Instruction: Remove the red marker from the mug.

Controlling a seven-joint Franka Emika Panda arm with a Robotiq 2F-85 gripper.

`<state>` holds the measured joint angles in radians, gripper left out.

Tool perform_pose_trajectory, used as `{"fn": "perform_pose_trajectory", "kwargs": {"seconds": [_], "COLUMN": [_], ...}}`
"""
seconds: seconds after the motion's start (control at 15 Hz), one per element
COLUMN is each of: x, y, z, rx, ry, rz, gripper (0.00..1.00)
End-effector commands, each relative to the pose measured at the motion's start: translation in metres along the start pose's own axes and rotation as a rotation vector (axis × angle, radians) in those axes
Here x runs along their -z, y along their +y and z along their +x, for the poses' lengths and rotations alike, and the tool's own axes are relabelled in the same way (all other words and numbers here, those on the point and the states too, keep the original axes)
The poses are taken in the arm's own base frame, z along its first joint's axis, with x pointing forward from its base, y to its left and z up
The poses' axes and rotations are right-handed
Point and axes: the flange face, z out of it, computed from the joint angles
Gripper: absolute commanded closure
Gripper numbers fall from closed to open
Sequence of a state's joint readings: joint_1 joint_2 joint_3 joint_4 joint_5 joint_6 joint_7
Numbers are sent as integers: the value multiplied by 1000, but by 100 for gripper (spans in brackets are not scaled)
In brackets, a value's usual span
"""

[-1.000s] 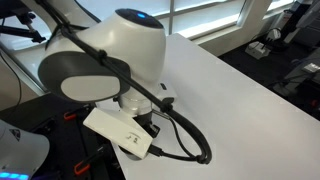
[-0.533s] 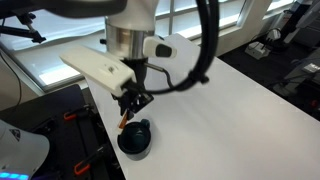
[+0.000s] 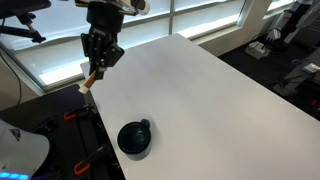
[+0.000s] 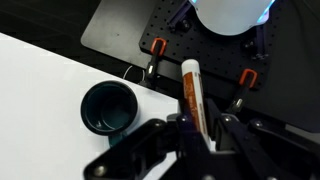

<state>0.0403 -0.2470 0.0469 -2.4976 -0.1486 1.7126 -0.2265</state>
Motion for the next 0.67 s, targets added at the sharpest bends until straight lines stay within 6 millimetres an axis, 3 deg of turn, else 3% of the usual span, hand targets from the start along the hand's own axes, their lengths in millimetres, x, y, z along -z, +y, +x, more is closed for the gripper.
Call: {"fn": "perform_pose_trajectory", "kwargs": {"seconds": [0.0, 0.2, 0.6], "x": [-14, -38, -79], "y": [-19, -15, 14], "z": [30, 56, 98], "rx": [-10, -55, -111], "ry": [16, 64, 155], "rz": [37, 83, 119], "gripper": [95, 95, 95]}}
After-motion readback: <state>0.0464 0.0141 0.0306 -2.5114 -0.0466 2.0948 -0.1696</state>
